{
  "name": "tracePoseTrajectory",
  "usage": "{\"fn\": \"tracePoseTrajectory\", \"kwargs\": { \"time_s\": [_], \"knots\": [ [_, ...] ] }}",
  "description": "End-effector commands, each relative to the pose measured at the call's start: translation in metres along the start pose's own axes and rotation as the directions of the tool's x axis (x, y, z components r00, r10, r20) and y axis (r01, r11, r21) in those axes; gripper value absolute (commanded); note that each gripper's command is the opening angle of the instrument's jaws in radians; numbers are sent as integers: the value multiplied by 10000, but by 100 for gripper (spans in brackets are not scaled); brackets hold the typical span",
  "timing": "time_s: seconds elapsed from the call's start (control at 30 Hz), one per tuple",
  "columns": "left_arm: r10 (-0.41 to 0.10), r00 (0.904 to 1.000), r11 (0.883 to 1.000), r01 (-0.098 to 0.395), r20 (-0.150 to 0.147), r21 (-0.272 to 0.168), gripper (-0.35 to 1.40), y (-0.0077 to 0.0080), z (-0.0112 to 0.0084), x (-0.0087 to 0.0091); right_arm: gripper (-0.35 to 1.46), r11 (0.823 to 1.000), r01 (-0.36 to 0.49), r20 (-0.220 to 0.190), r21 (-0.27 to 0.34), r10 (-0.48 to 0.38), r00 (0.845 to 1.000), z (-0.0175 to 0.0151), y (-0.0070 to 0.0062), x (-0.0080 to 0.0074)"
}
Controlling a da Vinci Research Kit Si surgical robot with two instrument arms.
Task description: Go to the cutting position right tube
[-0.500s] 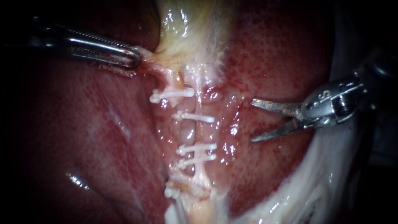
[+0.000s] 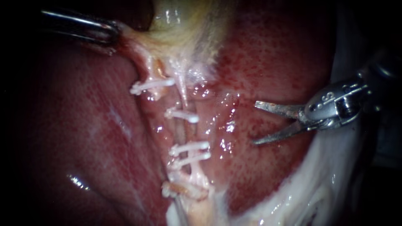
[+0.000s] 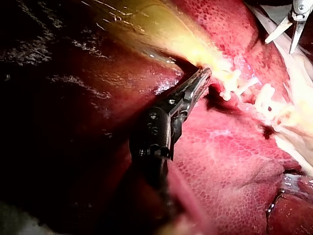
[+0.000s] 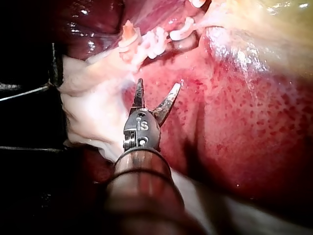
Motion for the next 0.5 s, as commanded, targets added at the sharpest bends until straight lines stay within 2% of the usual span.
{"fn": "tracePoseTrajectory", "kwargs": {
  "time_s": [0.03,0.17,0.3,0.5],
  "knots": [
    [3,10000,10000,-3,-10,21,-35,1,-1,0,144,9999,-10,-62,150,11,10000,2,0,2],
    [7,10000,10000,-6,-15,47,-35,3,1,-2,142,9973,-52,-263,734,71,9996,14,-3,6],
    [8,10000,10000,-8,-14,47,-35,3,1,-2,142,9889,-701,-378,1313,757,9964,35,-12,7],
    [7,10000,10000,-7,-15,48,-35,4,1,-2,142,9676,-1449,-238,2067,1530,9879,74,-22,6]
  ]
}}
